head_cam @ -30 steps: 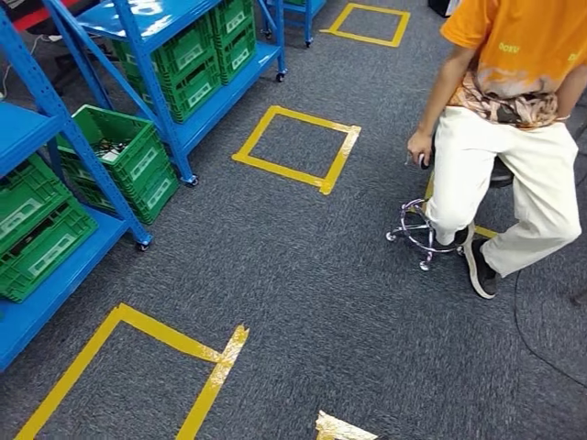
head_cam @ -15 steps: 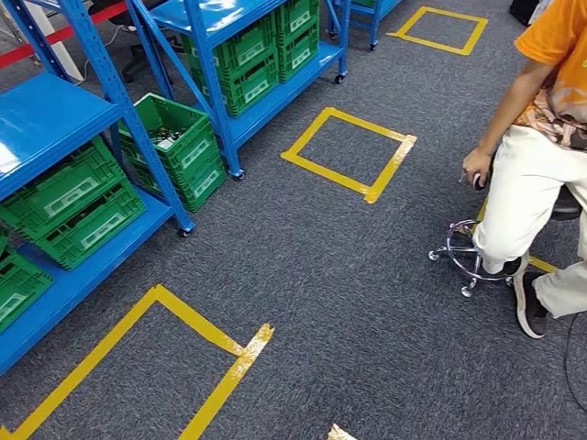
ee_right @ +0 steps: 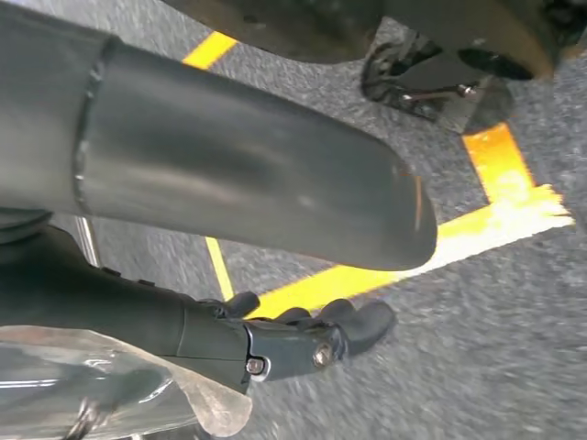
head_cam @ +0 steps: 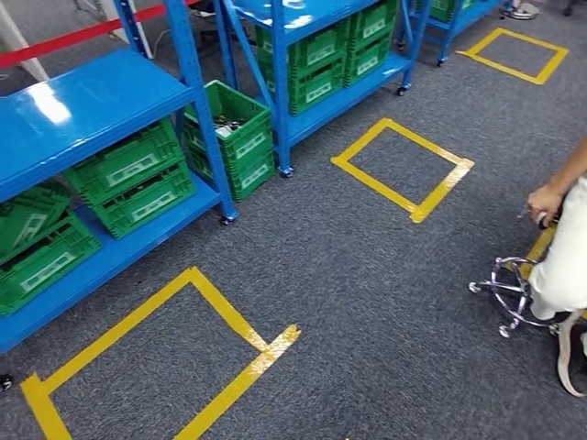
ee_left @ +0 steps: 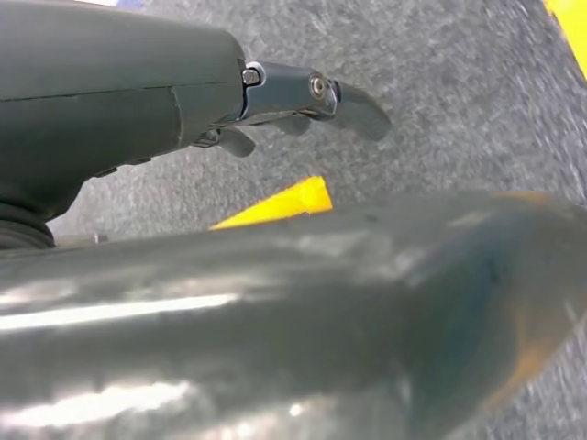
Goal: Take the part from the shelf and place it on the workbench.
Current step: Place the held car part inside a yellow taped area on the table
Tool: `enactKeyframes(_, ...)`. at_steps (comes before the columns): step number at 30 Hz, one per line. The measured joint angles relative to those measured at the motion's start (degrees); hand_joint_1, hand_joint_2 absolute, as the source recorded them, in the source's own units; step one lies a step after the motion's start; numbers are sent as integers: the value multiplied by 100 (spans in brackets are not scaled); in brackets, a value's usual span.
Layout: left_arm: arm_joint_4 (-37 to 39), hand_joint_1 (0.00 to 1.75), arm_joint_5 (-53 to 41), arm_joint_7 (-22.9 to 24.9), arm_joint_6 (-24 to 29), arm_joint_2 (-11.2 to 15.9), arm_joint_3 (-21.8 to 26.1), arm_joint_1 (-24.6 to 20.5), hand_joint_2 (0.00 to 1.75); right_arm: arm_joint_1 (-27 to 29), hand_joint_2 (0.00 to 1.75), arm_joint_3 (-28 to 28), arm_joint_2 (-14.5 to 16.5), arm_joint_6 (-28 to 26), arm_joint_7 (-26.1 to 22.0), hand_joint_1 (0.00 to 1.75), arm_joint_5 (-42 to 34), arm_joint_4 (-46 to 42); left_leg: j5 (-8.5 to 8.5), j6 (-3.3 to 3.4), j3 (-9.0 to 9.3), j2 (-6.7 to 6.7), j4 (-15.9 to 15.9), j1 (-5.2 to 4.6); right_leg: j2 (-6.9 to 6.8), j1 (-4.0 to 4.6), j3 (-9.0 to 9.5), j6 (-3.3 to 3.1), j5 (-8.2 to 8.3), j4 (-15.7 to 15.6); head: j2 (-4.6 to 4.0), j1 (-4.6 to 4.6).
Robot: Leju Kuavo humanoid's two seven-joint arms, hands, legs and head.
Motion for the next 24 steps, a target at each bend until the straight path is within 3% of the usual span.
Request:
enactKeyframes(2,0,0,-4,0,-1,-4,0,-15,0,14,0,1,-2,3,5,0,-2,1,-1,31,-2,-135,0,6,233,-4,-386,11,-320,752,0,27)
enactKeyframes(3,0,0,-10,1,-2,-7,0,-19,0,26,0,1,-4,5,11,0,-3,2,-4,38,2,-215,2,5,267,-3,-579,17,-392,1065,0,29)
enactKeyframes(4,0,0,-16,4,-2,-9,0,-19,0,35,0,1,-6,7,15,0,-4,2,-9,40,9,-296,4,4,281,-3,-696,19,-353,1196,0,29)
enactKeyframes(5,0,0,-21,8,-2,-10,0,-18,0,42,0,1,-7,9,19,0,-4,2,-14,36,20,-381,7,5,292,-4,-711,18,-200,1108,0,28)
enactKeyframes(6,0,0,-27,12,-2,-10,0,-18,0,44,0,1,-8,8,17,0,-4,2,-23,25,34,-466,13,9,322,-8,-619,12,46,801,0,28)
enactKeyframes(8,0,0,-31,17,-2,-11,0,-21,0,43,0,1,-11,7,16,0,-3,4,-53,-20,40,-613,44,12,553,-37,-330,4,426,47,0,28)
enactKeyframes(10,0,0,-37,20,-2,-11,0,-24,0,40,0,1,-13,5,15,0,-3,7,-59,-88,5,-743,67,22,767,-51,-160,-17,500,-295,0,28)
enactKeyframes(11,0,0,-38,22,-2,-11,0,-20,0,42,0,1,-13,3,14,0,-3,9,-51,-123,-14,-807,71,30,786,-47,-131,-39,482,-319,0,29)
enactKeyframes(12,0,0,-39,23,-1,-7,0,-12,0,39,0,0,-14,1,13,0,-3,9,-42,-154,-25,-871,61,45,719,-44,-112,-72,488,-320,0,29)
enactKeyframes(13,0,0,-39,24,-1,-5,1,-3,0,38,0,-1,-17,1,10,0,-3,9,-61,-181,-37,-856,84,48,651,-45,-93,-108,493,-340,0,25)
enactKeyframes(15,0,0,-39,24,-2,-3,2,-4,0,35,0,-1,-23,-1,-3,0,-5,9,-242,-233,-173,-622,380,41,496,-54,-50,-178,494,-382,0,-20)
enactKeyframes(17,0,0,-39,24,-5,-5,1,-22,0,48,0,-1,-26,-1,-15,0,-7,9,-582,-279,-510,-322,1079,46,315,-31,-24,-225,467,-391,0,-60)
enactKeyframes(19,0,0,-39,24,-7,-5,1,-24,0,63,0,-1,-28,-3,-17,0,-8,9,-739,-304,-775,-222,1615,62,133,-13,-3,-242,437,-391,0,-59)
enactKeyframes(20,0,0,-39,24,-7,-4,2,-12,0,61,0,-2,-30,-4,-17,0,-8,9,-654,-304,-763,-201,1592,67,58,-8,13,-242,423,-391,0,-60)
enactKeyframes(21,0,0,-40,24,-6,-4,2,0,0,56,0,-2,-31,-5,-18,0,-8,9,-475,-291,-640,-173,1349,67,-7,-4,36,-237,408,-391,0,-60)
enactKeyframes(22,0,0,-41,24,-5,-3,2,9,0,50,0,-2,-31,-5,-19,0,-8,9,-255,-261,-443,-97,959,56,-68,-1,64,-228,390,-391,0,-61)
enactKeyframes(24,0,0,-45,24,-4,-1,2,-5,0,45,0,-2,-29,-5,-21,0,-9,9,-28,-190,-108,129,287,-3,-183,21,100,-181,348,-392,0,-62)
